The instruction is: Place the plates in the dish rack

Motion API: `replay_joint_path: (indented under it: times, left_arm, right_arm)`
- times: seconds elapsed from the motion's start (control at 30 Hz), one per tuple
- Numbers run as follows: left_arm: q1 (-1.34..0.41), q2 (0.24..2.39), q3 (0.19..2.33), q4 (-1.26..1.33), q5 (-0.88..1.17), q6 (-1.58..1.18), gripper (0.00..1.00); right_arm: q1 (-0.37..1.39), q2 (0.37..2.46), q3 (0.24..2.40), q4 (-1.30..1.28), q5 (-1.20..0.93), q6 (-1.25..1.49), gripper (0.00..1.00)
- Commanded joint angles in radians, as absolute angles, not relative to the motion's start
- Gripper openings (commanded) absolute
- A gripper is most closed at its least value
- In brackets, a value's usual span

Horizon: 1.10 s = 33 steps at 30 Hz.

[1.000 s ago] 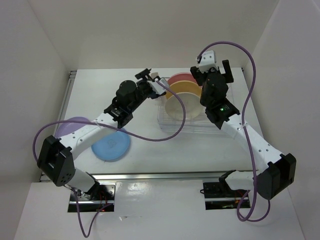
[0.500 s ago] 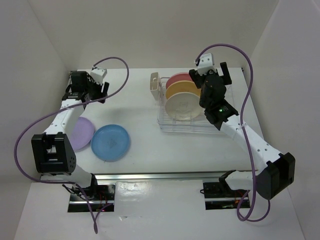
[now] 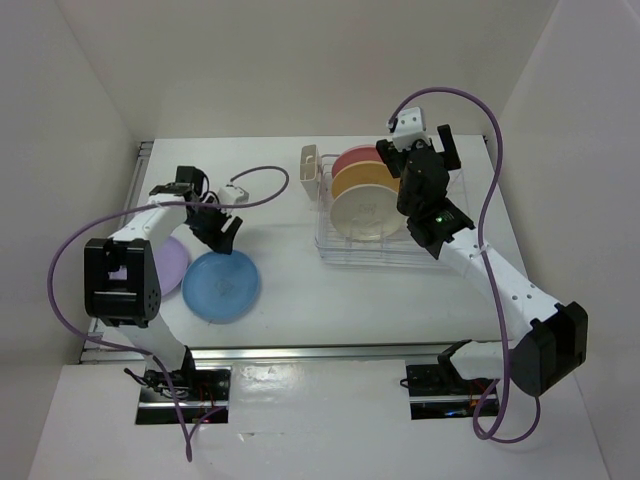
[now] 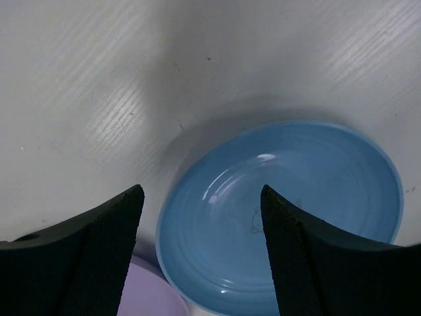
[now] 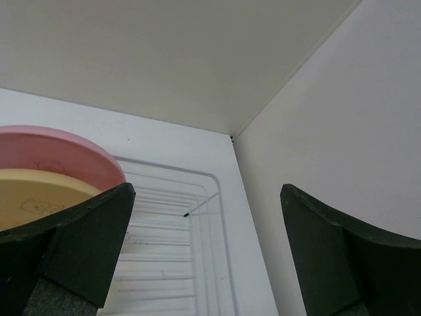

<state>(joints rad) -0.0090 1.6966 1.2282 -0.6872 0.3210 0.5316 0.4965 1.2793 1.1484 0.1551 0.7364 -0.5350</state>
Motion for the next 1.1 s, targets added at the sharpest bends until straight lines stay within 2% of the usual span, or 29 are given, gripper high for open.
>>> replay_joint_path:
  times: [0.0, 0.4, 0.53, 0.57, 0.6, 0.63, 0.67, 0.7, 0.93, 1.07]
  left_arm:
    - [-0.005, 1.707, 1.212, -0.727, 0.365, 0.664, 0.78]
    - [-0.005, 1.891, 1.247, -0.681, 0.319, 0.677, 0.74]
    - [-0.005, 1.945, 1.308, -0.704, 0.380, 0.657, 0.63]
    - [-0.005, 1.962, 1.322, -0.718, 0.391, 0.657, 0.57]
    - [-0.005, 1.973, 1.350, -0.727, 0.403, 0.657, 0.34]
    - [-0.005, 1.982, 1.362, -0.727, 0.428, 0.657, 0.19]
    - [-0.005, 1.991, 1.376, -0.739, 0.439, 0.647, 0.07]
    - [-0.005, 2.000, 1.387, -0.748, 0.439, 0.647, 0.00]
    - [-0.005, 2.013, 1.431, -0.736, 0.465, 0.637, 0.00]
    - [-0.005, 1.987, 1.459, -0.681, 0.322, 0.606, 0.00]
  right_arm:
    - [0.491, 1.263, 1.167, 0.167, 0.730, -0.515, 1.00]
    - [0.491, 1.262, 1.158, 0.167, 0.730, -0.525, 1.00]
    - [0.491, 1.262, 1.158, 0.167, 0.730, -0.525, 1.00]
    - [0.491, 1.262, 1.158, 0.167, 0.730, -0.525, 1.00]
    - [0.491, 1.262, 1.158, 0.167, 0.730, -0.525, 1.00]
    - [0.491, 1.262, 1.158, 0.167, 0.730, -0.525, 1.00]
    - [0.491, 1.272, 1.158, 0.167, 0.730, -0.525, 1.00]
    - [0.491, 1.272, 1.158, 0.167, 0.730, -0.525, 1.00]
    - [0.491, 1.272, 1.158, 0.167, 0.730, -0.535, 1.00]
    - [0.491, 1.281, 1.158, 0.167, 0.730, -0.535, 1.00]
